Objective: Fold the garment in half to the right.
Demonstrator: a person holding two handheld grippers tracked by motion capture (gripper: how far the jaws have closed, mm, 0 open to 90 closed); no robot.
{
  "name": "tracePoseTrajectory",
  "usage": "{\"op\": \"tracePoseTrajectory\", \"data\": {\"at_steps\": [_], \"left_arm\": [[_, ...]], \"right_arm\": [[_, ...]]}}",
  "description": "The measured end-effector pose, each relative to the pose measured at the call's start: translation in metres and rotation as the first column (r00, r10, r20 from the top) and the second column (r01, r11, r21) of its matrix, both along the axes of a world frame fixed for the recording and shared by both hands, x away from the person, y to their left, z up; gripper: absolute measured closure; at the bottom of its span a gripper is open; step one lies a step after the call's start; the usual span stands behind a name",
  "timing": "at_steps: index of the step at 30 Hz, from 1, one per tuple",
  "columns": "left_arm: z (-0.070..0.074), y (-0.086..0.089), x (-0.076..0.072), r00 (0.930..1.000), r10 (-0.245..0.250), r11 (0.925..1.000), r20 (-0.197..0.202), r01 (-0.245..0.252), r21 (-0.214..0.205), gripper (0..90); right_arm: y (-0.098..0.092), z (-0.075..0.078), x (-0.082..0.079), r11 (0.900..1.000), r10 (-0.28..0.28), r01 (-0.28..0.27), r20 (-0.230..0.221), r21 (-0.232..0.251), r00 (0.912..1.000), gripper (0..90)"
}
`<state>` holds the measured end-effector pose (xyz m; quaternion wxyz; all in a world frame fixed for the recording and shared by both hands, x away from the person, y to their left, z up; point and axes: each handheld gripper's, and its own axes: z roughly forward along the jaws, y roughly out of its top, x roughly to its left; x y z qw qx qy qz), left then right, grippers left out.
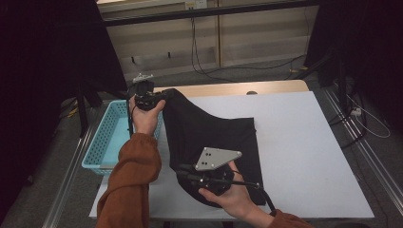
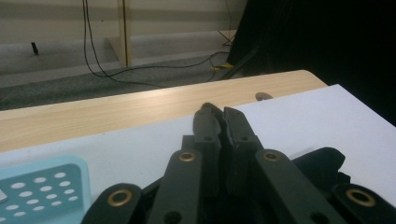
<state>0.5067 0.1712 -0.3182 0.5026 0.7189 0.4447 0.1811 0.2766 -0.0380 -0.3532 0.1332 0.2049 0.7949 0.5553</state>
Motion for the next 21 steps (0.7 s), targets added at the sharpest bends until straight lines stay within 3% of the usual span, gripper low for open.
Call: {"op": "tracePoseTrajectory", "data": {"at_steps": [12, 21], "left_arm": [[0.006, 0.008, 0.000, 0.9998, 0.020, 0.9998, 0.008, -0.020, 0.008, 85.3], [-0.002, -0.012, 0.000, 1.0000, -0.008, 1.0000, 0.001, 0.008, -0.001, 85.0]], "right_arm": [[0.018, 0.004, 0.004, 0.9995, 0.030, -0.030, 0.002, 0.009, 0.9996, 81.7], [0.010, -0.008, 0.005, 0.9999, 0.013, -0.013, -0.027, -0.004, 0.9996, 81.7]]}}
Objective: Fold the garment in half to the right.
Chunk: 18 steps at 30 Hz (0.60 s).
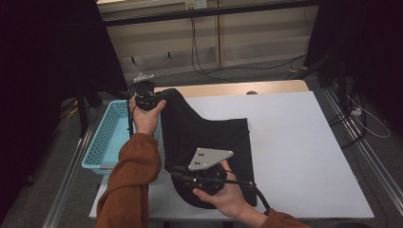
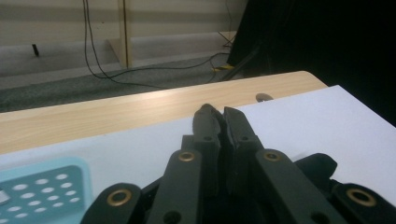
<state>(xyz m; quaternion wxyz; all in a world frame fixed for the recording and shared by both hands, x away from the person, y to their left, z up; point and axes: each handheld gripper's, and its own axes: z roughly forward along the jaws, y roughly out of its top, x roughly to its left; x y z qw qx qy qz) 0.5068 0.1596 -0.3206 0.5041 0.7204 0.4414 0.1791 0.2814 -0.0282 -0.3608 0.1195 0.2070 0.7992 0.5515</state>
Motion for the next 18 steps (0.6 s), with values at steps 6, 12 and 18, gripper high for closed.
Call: {"op": "tracePoseTrajectory", "data": {"at_steps": [6, 12, 18], "left_arm": [[-0.005, -0.019, 0.000, 0.9996, -0.027, 0.9996, -0.002, 0.027, 0.000, 84.9], [-0.015, -0.035, 0.001, 0.9986, -0.048, 0.9988, -0.021, 0.049, 0.007, 84.9], [-0.024, -0.049, 0.001, 0.9975, -0.065, 0.9978, -0.028, 0.066, 0.011, 84.9]], "right_arm": [[-0.012, -0.002, -0.004, 0.9998, -0.020, 0.020, -0.005, 0.005, 0.9998, 81.6], [-0.021, -0.007, -0.008, 0.9995, -0.033, 0.033, -0.017, -0.003, 0.9993, 81.6], [-0.027, -0.014, -0.010, 0.9992, -0.040, 0.040, -0.029, -0.009, 0.9988, 81.6]]}}
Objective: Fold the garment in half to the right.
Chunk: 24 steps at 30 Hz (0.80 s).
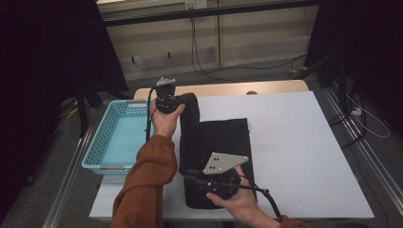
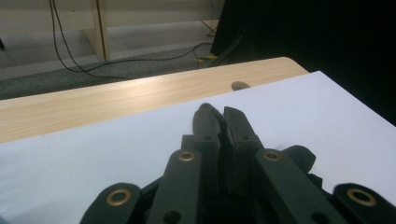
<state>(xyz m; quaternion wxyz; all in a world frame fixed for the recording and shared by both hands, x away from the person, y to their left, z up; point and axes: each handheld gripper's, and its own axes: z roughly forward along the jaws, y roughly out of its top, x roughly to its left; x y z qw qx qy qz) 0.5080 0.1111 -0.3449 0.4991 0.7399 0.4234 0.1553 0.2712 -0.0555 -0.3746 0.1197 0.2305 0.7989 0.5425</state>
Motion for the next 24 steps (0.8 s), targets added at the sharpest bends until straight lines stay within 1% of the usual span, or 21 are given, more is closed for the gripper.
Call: {"op": "tracePoseTrajectory", "data": {"at_steps": [6, 12, 14, 19, 21, 24], "left_arm": [[-0.009, -0.011, 0.000, 0.9997, -0.020, 0.9997, -0.015, 0.021, 0.015, 84.8], [-0.019, -0.021, 0.002, 0.9990, -0.027, 0.9995, -0.036, 0.027, 0.015, 84.8], [-0.022, -0.023, 0.002, 0.9985, -0.034, 0.9992, -0.043, 0.035, 0.020, 84.8], [-0.029, -0.030, 0.002, 0.9970, -0.047, 0.9987, -0.061, 0.048, 0.019, 84.7], [-0.031, -0.033, 0.002, 0.9965, -0.053, 0.9984, -0.064, 0.054, 0.014, 84.7], [-0.036, -0.037, 0.001, 0.9954, -0.063, 0.9978, -0.072, 0.064, 0.015, 84.7]], "right_arm": [[-0.004, -0.010, -0.002, 0.9998, -0.005, 0.005, -0.022, -0.021, 0.9997, 81.5], [-0.012, -0.019, -0.006, 0.9995, -0.014, 0.012, -0.045, -0.031, 0.9989, 81.4], [-0.014, -0.025, -0.007, 0.9992, -0.019, 0.017, -0.061, -0.035, 0.9980, 81.3], [-0.016, -0.041, -0.011, 0.9980, -0.030, 0.025, -0.102, -0.058, 0.9943, 81.2], [-0.016, -0.042, -0.012, 0.9984, -0.030, 0.025, -0.113, -0.050, 0.9931, 81.2], [-0.015, -0.043, -0.014, 0.9986, -0.034, 0.029, -0.110, -0.045, 0.9933, 81.1]]}}
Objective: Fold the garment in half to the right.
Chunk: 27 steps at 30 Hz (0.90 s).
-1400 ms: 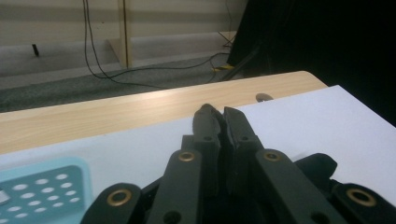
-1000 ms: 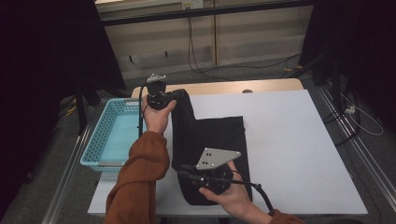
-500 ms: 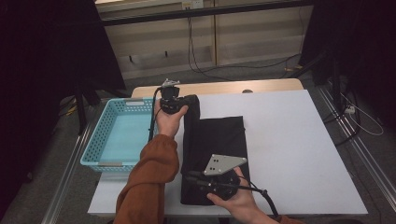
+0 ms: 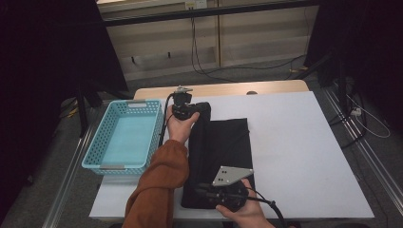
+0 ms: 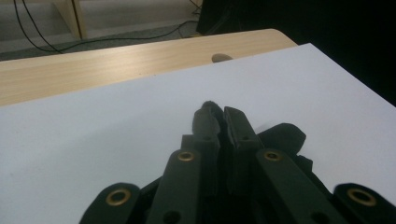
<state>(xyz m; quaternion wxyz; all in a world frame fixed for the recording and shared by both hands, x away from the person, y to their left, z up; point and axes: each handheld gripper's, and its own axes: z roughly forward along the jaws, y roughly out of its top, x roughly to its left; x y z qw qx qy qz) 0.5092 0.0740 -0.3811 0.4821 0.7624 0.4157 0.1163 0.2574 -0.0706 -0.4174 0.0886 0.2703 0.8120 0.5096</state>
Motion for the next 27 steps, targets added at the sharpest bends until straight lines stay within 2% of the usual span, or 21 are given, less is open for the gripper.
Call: {"op": "tracePoseTrajectory", "data": {"at_steps": [9, 17, 23, 27], "left_arm": [[-0.015, -0.008, -0.001, 0.9993, -0.021, 0.9997, -0.030, 0.022, 0.013, 84.7], [-0.024, -0.017, 0.001, 0.9984, -0.026, 0.9995, -0.051, 0.026, 0.015, 84.7], [-0.031, -0.024, 0.001, 0.9978, -0.029, 0.9995, -0.059, 0.029, 0.007, 84.6], [-0.032, -0.028, 0.000, 0.9977, -0.029, 0.9996, -0.062, 0.029, 0.004, 84.5]], "right_arm": [[-0.007, -0.019, -0.002, 0.9996, -0.016, 0.015, -0.043, -0.023, 0.9989, 80.7], [-0.021, -0.033, -0.002, 0.9977, -0.042, 0.037, -0.083, -0.057, 0.9957, 78.0], [-0.031, -0.033, -0.002, 0.9956, -0.058, 0.052, -0.075, -0.078, 0.9955, 75.0], [-0.037, -0.033, -0.002, 0.9934, -0.076, 0.069, -0.069, -0.091, 0.9948, 68.4]]}}
